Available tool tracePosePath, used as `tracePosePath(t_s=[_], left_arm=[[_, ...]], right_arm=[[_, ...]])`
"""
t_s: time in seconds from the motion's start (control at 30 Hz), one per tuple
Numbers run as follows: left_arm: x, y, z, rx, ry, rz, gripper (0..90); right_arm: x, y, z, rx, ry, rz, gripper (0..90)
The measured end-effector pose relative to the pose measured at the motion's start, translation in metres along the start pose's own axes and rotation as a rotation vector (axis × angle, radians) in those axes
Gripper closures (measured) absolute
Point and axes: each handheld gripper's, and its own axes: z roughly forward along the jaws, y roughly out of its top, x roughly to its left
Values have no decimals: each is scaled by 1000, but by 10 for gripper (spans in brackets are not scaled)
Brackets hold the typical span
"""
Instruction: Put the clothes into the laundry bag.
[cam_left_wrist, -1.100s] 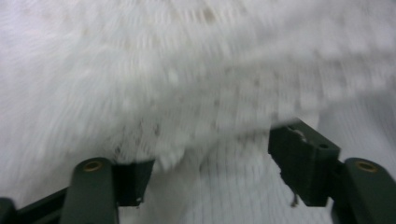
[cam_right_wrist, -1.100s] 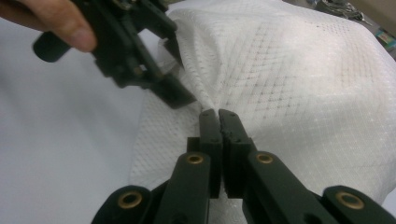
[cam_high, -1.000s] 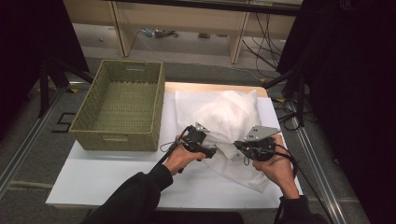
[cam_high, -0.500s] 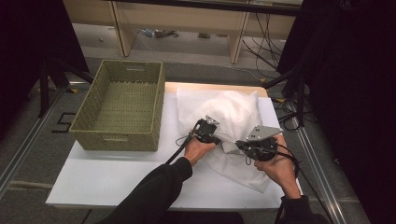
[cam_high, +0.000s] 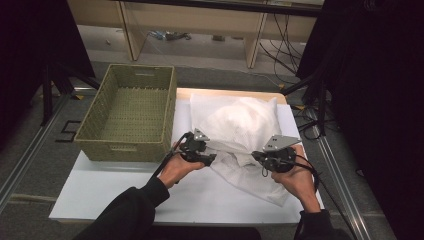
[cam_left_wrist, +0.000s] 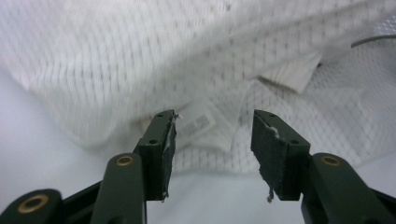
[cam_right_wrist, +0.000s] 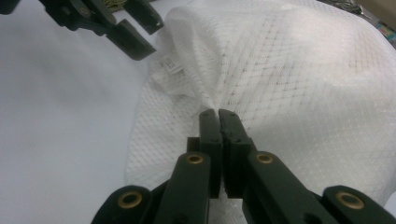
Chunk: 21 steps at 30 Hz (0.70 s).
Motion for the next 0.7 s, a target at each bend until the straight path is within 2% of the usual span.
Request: tracePosePath(t_s=[0.03, 0.17, 0.2, 0.27, 0.3, 0.33, 0.37, 0.4, 0.43, 0.47, 0.5, 0.53, 0.57, 0.7], left_arm=[[-2, -2, 3, 11, -19, 5, 497], [-15, -5, 20, 31, -44, 39, 490], [-17, -4, 28, 37, -31, 64, 478], [-16, -3, 42, 42, 16, 50, 426], [-14, -2, 52, 52, 48, 58, 431], [-11, -2, 59, 73, 70, 78, 492], [-9, -2, 61, 77, 72, 79, 593], [-7, -1, 59, 87, 87, 113, 669], [-6, 0, 57, 94, 78, 122, 778], [-4, 0, 53, 98, 62, 117, 826], [-1, -2, 47, 103, 57, 133, 855], [1, -3, 42, 110, 47, 141, 862], [4, -6, 35, 102, 39, 136, 865], [8, -16, 8, 101, 5, 170, 868]], right_arm=[[1, 0, 0, 6, 4, 10, 899], [0, 0, 1, 3, 0, -2, 899], [0, 0, 1, 4, 1, -1, 899], [0, 0, 2, 0, 4, 3, 899], [0, 0, 1, 1, 1, 15, 899], [0, 0, 1, 1, 4, 17, 899], [1, 0, 1, 4, 9, 18, 899], [1, 0, 1, 5, 14, 21, 899], [0, -1, 1, 3, 12, 18, 899], [0, -1, 0, 4, 13, 22, 899], [-1, -1, 1, -6, 10, 4, 899], [-1, -2, 1, 3, 10, 25, 899], [-2, -2, 2, 3, 14, 14, 899], [-2, -2, 1, 2, 12, 7, 899]])
